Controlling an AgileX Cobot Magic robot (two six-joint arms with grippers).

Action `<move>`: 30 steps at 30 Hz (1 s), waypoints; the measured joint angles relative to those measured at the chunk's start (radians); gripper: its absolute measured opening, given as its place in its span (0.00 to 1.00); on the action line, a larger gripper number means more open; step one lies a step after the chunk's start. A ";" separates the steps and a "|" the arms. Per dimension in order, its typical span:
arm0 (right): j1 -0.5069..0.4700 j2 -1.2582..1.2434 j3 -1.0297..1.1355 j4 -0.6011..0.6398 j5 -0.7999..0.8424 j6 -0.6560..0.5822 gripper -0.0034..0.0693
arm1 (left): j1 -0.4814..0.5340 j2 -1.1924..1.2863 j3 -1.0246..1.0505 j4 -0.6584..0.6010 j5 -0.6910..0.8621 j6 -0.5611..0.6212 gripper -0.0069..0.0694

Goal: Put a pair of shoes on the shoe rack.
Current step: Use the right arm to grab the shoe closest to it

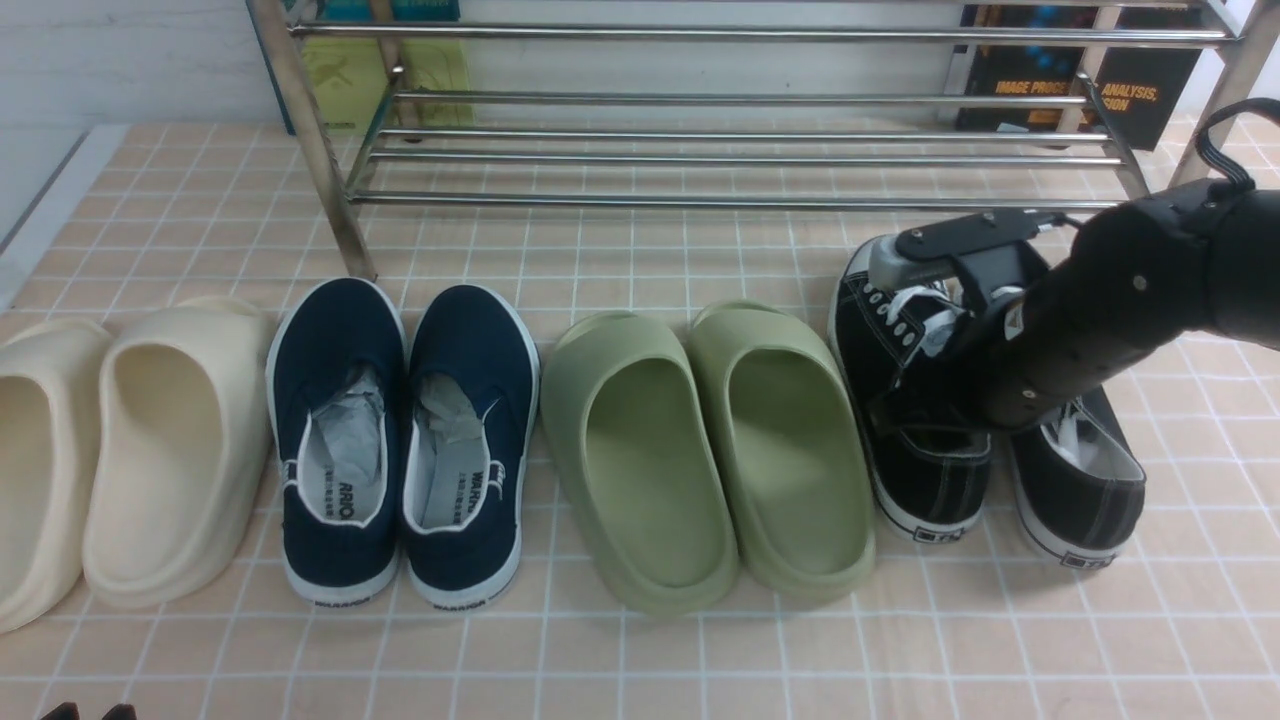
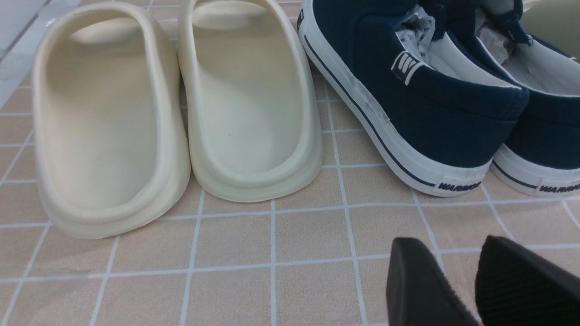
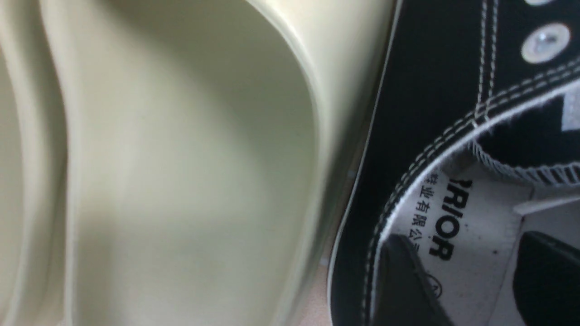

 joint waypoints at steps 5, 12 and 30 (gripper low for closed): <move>0.000 0.000 0.000 -0.009 -0.001 0.000 0.68 | 0.000 0.000 0.000 0.000 0.000 0.000 0.40; 0.000 0.000 -0.048 -0.011 0.070 0.000 0.70 | 0.000 0.000 0.000 0.000 0.000 0.000 0.40; 0.004 0.124 -0.106 0.132 0.083 -0.009 0.18 | 0.000 0.000 0.000 0.001 0.000 0.000 0.40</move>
